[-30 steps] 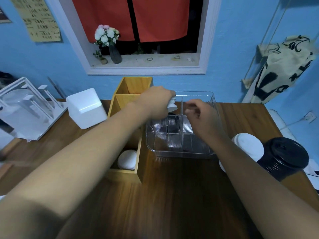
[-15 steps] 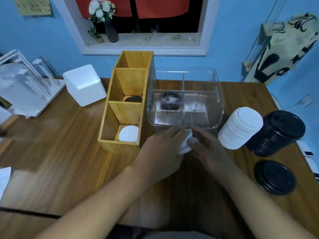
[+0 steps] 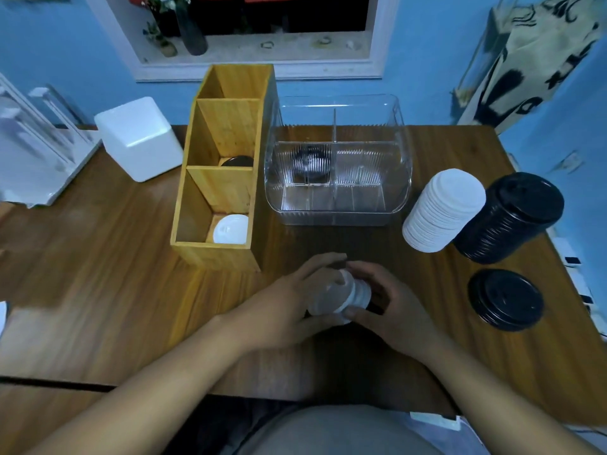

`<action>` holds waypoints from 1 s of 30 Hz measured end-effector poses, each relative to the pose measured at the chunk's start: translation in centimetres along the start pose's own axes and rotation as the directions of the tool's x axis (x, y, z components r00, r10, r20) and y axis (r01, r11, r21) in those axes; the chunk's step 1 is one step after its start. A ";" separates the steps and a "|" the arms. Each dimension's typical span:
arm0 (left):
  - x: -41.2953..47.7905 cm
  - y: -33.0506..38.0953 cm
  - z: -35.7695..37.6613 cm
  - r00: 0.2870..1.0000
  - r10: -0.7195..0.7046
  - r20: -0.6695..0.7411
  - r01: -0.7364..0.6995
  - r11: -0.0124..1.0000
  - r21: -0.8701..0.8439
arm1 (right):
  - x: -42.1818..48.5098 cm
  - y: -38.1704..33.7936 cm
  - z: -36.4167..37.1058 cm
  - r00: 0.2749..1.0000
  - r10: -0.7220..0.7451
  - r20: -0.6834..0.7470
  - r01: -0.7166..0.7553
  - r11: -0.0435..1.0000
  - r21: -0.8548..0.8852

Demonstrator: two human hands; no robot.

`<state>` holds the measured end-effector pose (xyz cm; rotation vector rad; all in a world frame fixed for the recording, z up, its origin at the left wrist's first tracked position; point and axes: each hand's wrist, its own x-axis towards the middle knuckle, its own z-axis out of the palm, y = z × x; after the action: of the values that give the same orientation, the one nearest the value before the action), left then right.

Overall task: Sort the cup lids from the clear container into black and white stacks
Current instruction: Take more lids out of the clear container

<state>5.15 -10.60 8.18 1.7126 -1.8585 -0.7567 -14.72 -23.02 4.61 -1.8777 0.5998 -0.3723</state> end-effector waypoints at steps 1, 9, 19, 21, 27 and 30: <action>0.1 -0.2 -0.1 1.000 0.017 -0.004 -0.017 1.000 0.027 | -0.1 0.0 -0.1 1.000 -0.016 0.009 0.016 1.000 -0.025; -0.6 -1.7 0.8 0.972 0.029 -0.232 -0.020 0.999 0.040 | -0.9 1.8 -1.2 0.997 -0.039 0.068 0.061 0.928 -0.367; -2.8 -3.5 2.6 0.947 -0.100 -0.306 0.128 0.989 0.072 | -0.6 2.5 -0.9 0.984 -0.094 0.153 0.163 0.824 -0.543; -2.9 -3.5 2.4 0.961 -0.086 -0.264 0.135 0.976 0.171 | -0.1 1.9 -1.2 0.975 -0.103 0.196 0.200 0.795 -0.573; -0.6 -1.0 -1.6 0.961 -0.057 -0.271 0.167 0.900 0.403 | 4.6 -2.5 -2.4 0.966 -0.232 0.114 0.252 0.748 -0.614; 2.2 0.7 -5.7 0.927 0.087 -0.364 0.145 0.812 0.566 | 9.3 -6.3 -3.3 0.951 -0.307 0.045 0.264 0.724 -0.638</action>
<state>8.37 -13.11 12.73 2.0688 -1.8931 0.1865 -7.38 -28.99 11.45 -2.6500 0.5105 -0.4694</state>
